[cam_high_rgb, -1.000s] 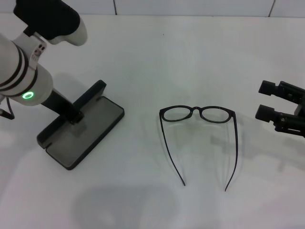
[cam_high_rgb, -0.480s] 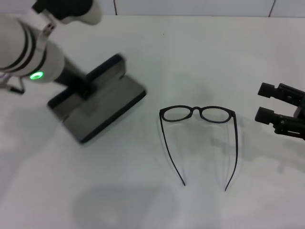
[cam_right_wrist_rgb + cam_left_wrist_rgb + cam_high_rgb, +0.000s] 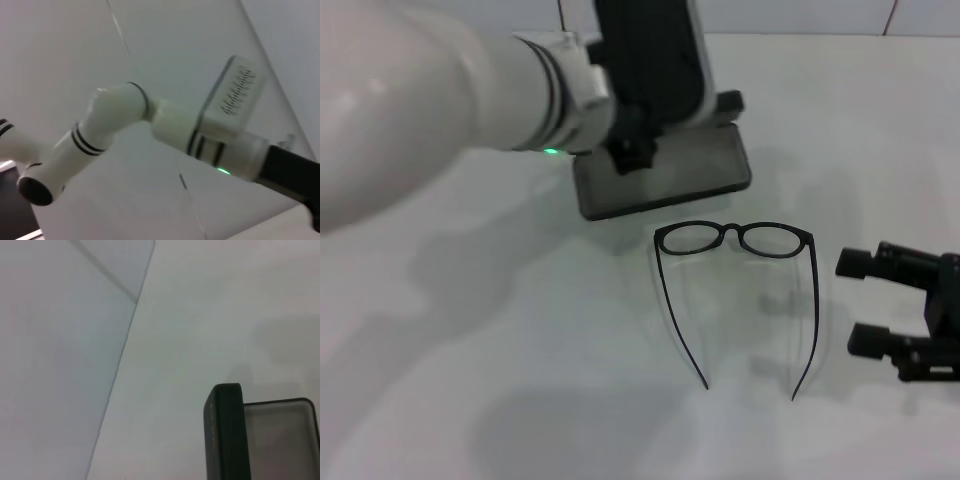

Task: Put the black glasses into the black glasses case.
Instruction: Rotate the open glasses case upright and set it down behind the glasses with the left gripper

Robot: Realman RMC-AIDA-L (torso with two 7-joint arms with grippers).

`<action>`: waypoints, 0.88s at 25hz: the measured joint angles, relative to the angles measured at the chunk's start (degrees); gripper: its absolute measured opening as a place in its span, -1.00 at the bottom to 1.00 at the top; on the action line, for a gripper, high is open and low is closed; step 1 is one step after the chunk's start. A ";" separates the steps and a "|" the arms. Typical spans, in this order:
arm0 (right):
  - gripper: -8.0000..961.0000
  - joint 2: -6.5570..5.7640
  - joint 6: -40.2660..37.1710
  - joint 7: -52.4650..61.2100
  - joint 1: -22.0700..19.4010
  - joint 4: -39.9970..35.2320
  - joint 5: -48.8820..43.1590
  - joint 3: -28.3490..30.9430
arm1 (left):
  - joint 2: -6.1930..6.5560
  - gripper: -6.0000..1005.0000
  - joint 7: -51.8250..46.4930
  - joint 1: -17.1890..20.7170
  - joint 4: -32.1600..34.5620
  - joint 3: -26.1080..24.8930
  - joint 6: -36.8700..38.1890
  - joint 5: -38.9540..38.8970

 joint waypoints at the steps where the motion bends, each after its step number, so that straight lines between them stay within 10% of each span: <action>1: 0.76 0.15 -0.24 -0.08 -0.17 0.00 -0.29 -0.01 | -0.04 -0.58 0.72 -0.35 -1.55 1.08 -2.17 0.01; 22: 0.75 0.44 0.25 -0.11 0.14 0.00 -0.47 0.43 | -0.41 -0.57 1.70 -6.10 -13.20 9.06 -9.43 0.03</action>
